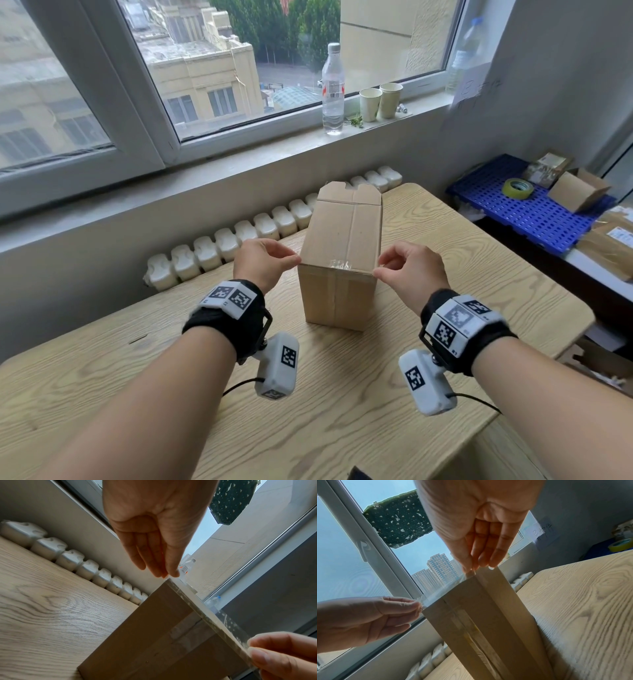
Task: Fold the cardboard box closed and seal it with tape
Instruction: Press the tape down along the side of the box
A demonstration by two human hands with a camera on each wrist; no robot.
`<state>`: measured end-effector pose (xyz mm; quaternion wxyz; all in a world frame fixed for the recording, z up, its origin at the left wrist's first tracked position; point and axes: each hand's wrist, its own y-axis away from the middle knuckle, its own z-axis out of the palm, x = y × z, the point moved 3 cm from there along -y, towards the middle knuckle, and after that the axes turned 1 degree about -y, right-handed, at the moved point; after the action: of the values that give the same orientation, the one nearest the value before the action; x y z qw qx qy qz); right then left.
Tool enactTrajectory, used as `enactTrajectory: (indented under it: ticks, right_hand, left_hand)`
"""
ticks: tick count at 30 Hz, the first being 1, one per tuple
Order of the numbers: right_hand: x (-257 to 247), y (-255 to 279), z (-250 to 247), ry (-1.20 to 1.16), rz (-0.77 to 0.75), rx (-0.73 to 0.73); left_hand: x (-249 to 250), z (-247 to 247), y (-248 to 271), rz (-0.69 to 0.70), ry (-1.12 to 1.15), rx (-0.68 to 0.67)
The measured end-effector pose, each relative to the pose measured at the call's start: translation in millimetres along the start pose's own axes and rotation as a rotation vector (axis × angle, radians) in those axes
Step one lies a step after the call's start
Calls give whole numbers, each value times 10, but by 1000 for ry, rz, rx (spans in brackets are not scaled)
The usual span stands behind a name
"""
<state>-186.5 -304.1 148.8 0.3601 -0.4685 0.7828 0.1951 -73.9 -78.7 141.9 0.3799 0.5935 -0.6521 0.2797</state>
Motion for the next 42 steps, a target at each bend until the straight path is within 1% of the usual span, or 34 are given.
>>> enactTrajectory:
  ticks: [13,25,34,42]
  right_hand:
    - [-4,-6,-5,-25,26,-26]
    - [6,-49,-5,-10,49,-27]
    - [-39,-108,-16,54,82,-68]
    - [-6,-146,-10,111,129,-92]
  left_hand:
    - [0,18,6,-30,55,-30]
    - [11,49,9,-58,59,-21]
    - [11,66,10,-66,70,-7]
    - [-26,62,-17,-115,94,-26]
